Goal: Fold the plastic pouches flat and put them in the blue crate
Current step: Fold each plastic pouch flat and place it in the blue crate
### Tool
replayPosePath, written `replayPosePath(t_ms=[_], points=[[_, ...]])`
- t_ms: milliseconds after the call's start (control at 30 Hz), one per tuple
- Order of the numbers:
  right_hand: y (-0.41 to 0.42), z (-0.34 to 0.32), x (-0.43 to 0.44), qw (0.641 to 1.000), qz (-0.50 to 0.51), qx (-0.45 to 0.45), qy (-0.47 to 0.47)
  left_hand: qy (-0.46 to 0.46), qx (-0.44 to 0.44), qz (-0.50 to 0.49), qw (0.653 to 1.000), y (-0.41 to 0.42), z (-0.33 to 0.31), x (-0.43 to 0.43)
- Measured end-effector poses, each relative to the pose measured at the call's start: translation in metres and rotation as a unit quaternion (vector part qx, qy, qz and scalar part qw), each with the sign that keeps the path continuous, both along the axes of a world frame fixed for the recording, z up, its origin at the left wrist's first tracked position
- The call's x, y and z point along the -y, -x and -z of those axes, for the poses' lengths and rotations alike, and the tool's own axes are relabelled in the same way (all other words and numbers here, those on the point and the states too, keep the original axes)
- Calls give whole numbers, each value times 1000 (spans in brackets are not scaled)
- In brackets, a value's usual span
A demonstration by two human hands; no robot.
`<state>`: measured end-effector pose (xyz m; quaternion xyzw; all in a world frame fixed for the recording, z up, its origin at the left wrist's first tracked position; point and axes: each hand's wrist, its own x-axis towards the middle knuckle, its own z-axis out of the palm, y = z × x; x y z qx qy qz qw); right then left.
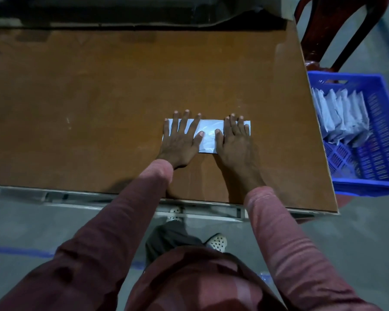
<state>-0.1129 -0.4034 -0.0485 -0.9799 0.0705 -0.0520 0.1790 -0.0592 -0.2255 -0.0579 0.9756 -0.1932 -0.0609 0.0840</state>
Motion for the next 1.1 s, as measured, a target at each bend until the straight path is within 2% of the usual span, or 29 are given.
replayPosePath(t_ms=[100,167,233,600,700,767,933,1033,1100], points=[[2,-6,3,1000,-5,8,22,18,-4,-28,999,9,-5,-3],[11,-9,0,998,38,41,-4,27,11,-64,998,23,-5,-9],[25,-7,-6,997,63,37,-37,25,23,-76,997,39,2,-13],[39,-2,-8,1000,22,13,-10,54,-38,-71,995,49,-1,-15],[57,-5,-16,997,20,73,-33,112,62,0,992,71,-6,-19],[69,-3,-24,996,10,75,-47,155,94,67,981,90,-8,-12],[74,6,-28,999,1,33,-8,145,65,65,985,102,4,-4],[68,-1,-29,1000,-7,-12,11,145,64,67,985,97,-3,-5],[63,-9,-27,1000,-8,-9,7,155,69,70,983,91,-13,-3]])
